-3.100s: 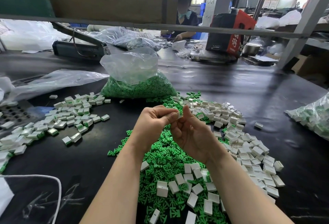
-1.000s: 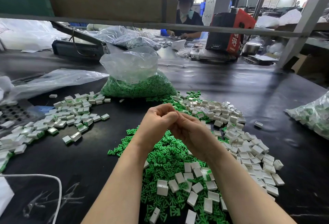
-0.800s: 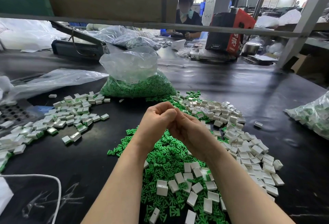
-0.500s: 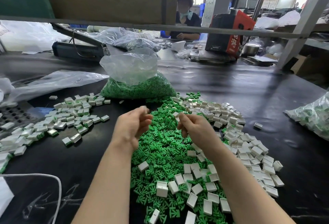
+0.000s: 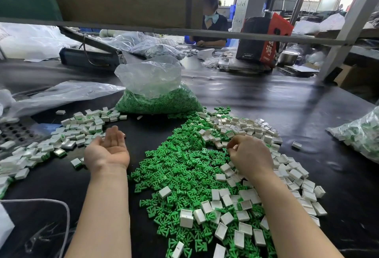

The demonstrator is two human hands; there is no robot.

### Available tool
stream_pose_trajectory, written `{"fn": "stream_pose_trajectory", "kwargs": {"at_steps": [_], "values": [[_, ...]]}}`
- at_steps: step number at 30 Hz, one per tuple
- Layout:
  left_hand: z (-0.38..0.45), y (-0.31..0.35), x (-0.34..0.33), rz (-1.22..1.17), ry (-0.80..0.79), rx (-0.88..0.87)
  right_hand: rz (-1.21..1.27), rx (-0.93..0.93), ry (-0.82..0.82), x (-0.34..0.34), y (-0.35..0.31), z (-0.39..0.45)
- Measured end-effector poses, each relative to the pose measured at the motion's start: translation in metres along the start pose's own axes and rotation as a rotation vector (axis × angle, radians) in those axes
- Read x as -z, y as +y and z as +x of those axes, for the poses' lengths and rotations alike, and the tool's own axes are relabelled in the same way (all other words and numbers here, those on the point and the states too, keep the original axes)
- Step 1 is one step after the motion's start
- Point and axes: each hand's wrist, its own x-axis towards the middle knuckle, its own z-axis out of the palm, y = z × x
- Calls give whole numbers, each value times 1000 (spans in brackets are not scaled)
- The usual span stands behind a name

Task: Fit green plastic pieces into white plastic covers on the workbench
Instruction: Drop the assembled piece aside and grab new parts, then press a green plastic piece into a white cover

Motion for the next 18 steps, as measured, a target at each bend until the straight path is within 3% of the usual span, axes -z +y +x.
{"fn": "stream_pose_trajectory", "kwargs": {"at_steps": [8, 15, 18], "values": [[-10, -6, -5, 46, -78, -25, -218, 42, 134, -3, -1, -1], [-10, -6, -4, 30, -58, 5, -259, -58, 29, -3, 0, 0], [-12, -11, -7, 215, -86, 33, -184, -72, 19, -4, -1, 1]]}}
